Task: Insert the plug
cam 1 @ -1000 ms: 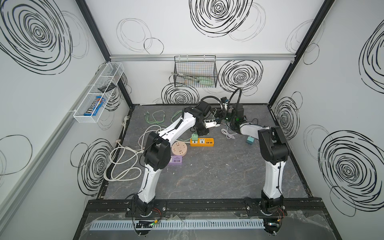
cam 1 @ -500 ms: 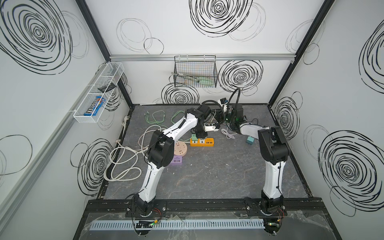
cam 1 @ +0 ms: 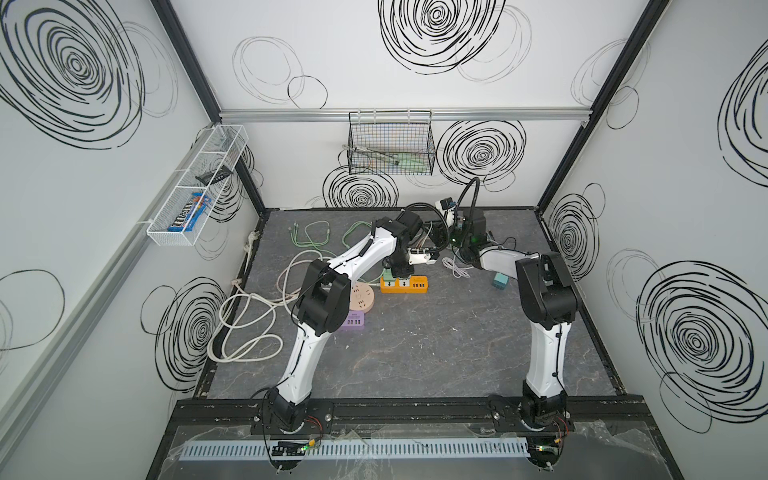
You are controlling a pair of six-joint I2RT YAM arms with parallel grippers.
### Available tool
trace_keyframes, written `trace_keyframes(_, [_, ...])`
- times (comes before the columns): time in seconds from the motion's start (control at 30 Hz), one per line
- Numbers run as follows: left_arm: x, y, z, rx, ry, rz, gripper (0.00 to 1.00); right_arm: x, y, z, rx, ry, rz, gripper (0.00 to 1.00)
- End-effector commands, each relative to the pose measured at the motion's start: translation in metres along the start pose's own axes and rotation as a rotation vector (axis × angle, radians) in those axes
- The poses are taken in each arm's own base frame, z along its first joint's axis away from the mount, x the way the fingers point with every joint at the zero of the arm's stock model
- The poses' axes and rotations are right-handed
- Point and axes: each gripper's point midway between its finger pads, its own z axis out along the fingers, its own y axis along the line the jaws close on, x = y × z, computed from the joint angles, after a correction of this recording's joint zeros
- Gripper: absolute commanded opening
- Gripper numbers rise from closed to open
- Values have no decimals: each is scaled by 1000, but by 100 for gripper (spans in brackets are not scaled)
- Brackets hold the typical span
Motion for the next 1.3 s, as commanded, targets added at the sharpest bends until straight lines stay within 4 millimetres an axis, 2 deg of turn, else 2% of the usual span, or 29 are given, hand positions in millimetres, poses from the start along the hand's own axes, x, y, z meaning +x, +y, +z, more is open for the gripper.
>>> trace_keyframes(0.0, [6,-5,16,42,11,19,0,-16,5,-7,1,-28,-20,26])
trace_keyframes(0.33, [24,-10,41,60,71,37,0,-13,6,-7,0,-17,-24,26])
trace_keyframes(0.57, [50,-13,80,86,137,47,0,-9,11,-6,-12,2,-33,26])
trace_keyframes(0.73, [50,-25,105,133,138,44,0,-3,14,-2,-18,25,-46,26])
trace_keyframes(0.8, [51,-29,107,135,159,54,0,-3,15,-2,-19,26,-47,26])
trace_keyframes(0.83, [48,-27,104,122,155,56,0,-3,16,-2,-21,26,-50,26])
trace_keyframes(0.9, [35,-20,86,101,112,51,16,-4,16,-1,-21,28,-59,26])
trace_keyframes(0.97, [14,-6,52,55,25,37,40,-4,15,0,-17,34,-65,26])
trace_keyframes(1.1, [-26,15,-24,-72,-143,53,62,-8,14,3,-19,34,-67,29])
trace_keyframes(1.17, [-41,16,-59,-126,-232,64,74,-7,11,5,-7,47,-69,34])
trace_keyframes(1.23, [-48,12,-82,-158,-300,70,83,-4,5,4,31,58,-76,41])
trace_keyframes(1.27, [-47,9,-91,-162,-325,68,87,-2,2,2,54,61,-79,48])
